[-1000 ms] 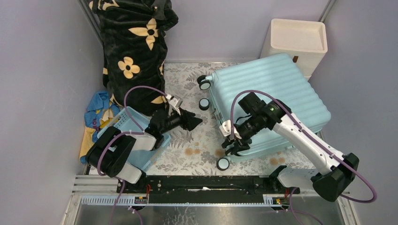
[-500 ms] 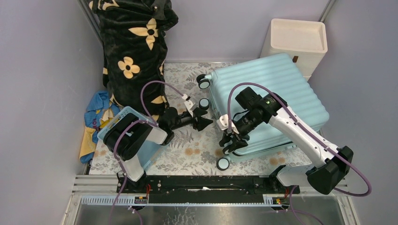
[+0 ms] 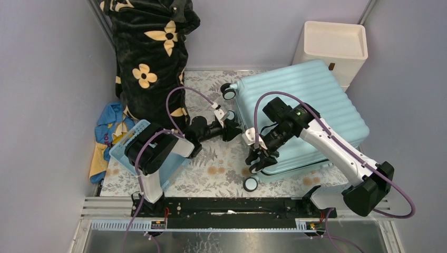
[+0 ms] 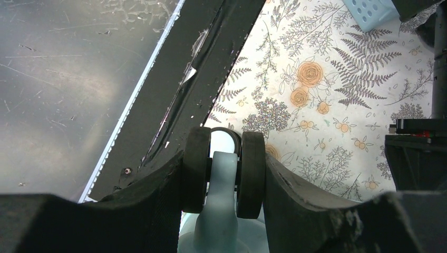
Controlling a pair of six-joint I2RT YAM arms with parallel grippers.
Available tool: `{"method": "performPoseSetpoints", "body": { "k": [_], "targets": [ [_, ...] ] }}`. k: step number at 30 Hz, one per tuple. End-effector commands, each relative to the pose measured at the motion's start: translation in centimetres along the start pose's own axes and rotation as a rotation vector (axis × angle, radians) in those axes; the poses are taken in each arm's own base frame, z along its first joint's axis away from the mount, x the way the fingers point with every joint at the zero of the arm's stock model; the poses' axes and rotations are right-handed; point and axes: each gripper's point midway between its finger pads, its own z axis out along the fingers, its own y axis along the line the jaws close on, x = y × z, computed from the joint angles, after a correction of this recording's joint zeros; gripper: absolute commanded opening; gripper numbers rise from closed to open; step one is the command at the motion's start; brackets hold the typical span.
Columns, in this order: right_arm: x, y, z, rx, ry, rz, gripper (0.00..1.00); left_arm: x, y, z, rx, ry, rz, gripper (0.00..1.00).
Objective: Open, take out, and arrange the luggage
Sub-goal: Unzip the luggage at the center of the board.
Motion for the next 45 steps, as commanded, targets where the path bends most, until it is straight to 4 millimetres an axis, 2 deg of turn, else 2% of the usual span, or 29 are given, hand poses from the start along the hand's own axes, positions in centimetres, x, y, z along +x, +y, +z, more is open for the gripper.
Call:
{"method": "performPoseSetpoints", "body": {
  "k": [1,5,9,11,16,20,29,32,38,45],
  "targets": [
    [-4.1,-0.4,0.1,-0.033,-0.199,-0.061,0.08,-1.3,1.5,1.0,-0.058,-0.041,0.044,0.45],
    [-3.9,-0.5,0.2,-0.035,-0.194,-0.055,0.08,-1.7,1.8,1.5,-0.063,-0.039,0.039,0.36],
    [-3.8,-0.5,0.3,-0.036,-0.192,-0.052,0.08,-1.9,1.9,1.7,-0.068,-0.04,0.023,0.44],
    [-3.7,-0.5,0.4,-0.038,-0.191,-0.048,0.08,-2.1,2.1,1.6,-0.083,-0.046,0.017,0.44],
    [-3.6,-0.5,0.4,-0.04,-0.188,-0.04,0.08,-2.5,2.0,1.8,-0.08,-0.062,0.002,0.27],
    [-3.4,-0.5,0.5,-0.039,-0.182,-0.038,0.08,-2.7,1.2,1.8,-0.04,-0.074,-0.003,0.01],
    [-2.6,-0.1,0.5,-0.021,-0.15,-0.029,0.08,-2.4,0.7,0.6,-0.027,-0.07,0.014,0.0],
    [-2.3,0.1,0.5,-0.017,-0.141,-0.022,0.08,-2.0,1.9,0.4,-0.079,-0.037,-0.035,0.0],
    [-1.7,0.3,0.4,-0.003,-0.113,-0.021,0.08,-2.0,5.8,-0.1,-0.206,0.016,-0.217,0.0],
    [-1.3,1.0,0.6,-0.011,-0.12,-0.021,0.08,-2.5,8.4,0.5,-0.25,0.057,-0.324,0.0]
  ]
}}
